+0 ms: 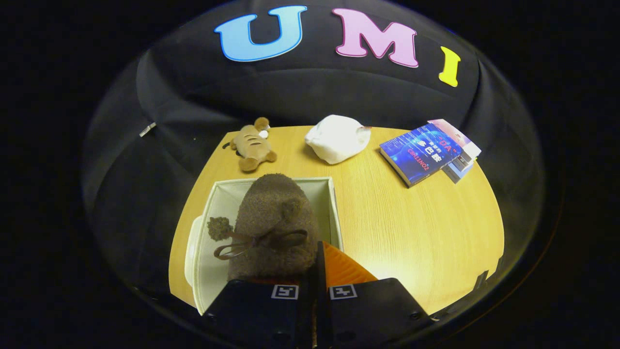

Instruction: Open the storage box then place both shoes into the box .Put the left shoe in first, then the right shoe, with the right side of both shoes facing outward in a uniform manner.

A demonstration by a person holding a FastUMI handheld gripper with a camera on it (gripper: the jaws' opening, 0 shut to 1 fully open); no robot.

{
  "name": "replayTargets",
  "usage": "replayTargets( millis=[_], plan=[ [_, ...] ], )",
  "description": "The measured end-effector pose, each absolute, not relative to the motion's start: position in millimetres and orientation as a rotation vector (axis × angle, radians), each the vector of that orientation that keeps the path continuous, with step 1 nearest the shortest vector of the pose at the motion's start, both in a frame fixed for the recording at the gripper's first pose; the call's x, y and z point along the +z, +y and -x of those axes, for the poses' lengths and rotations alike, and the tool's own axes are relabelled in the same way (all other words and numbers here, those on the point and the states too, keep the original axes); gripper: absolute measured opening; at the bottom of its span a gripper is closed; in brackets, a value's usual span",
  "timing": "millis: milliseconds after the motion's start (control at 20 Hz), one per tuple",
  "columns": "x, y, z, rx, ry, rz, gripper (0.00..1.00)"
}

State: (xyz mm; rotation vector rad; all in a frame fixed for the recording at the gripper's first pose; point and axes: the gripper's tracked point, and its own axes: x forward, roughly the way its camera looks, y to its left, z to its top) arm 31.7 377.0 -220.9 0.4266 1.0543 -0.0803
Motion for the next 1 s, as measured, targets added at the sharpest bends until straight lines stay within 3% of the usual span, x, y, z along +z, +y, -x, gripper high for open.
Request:
replayTargets(
  millis=[250, 650, 800, 900, 1000],
  plan=[
    [-233.1, 383.2, -25.2, -0.102, 1.087, -0.393, 0.16],
    [-224.2, 401.8, -22.2, -0.009, 1.069, -0.420, 0.27],
    [-219.5, 409.2, -21.5, 0.042, 1.055, -0.428, 0.71],
    [-217.9, 411.6, -18.4, 0.064, 1.048, -0.415, 0.87],
    [-216.0, 413.3, -17.5, 0.074, 1.041, -0.411, 0.94]
  ],
)
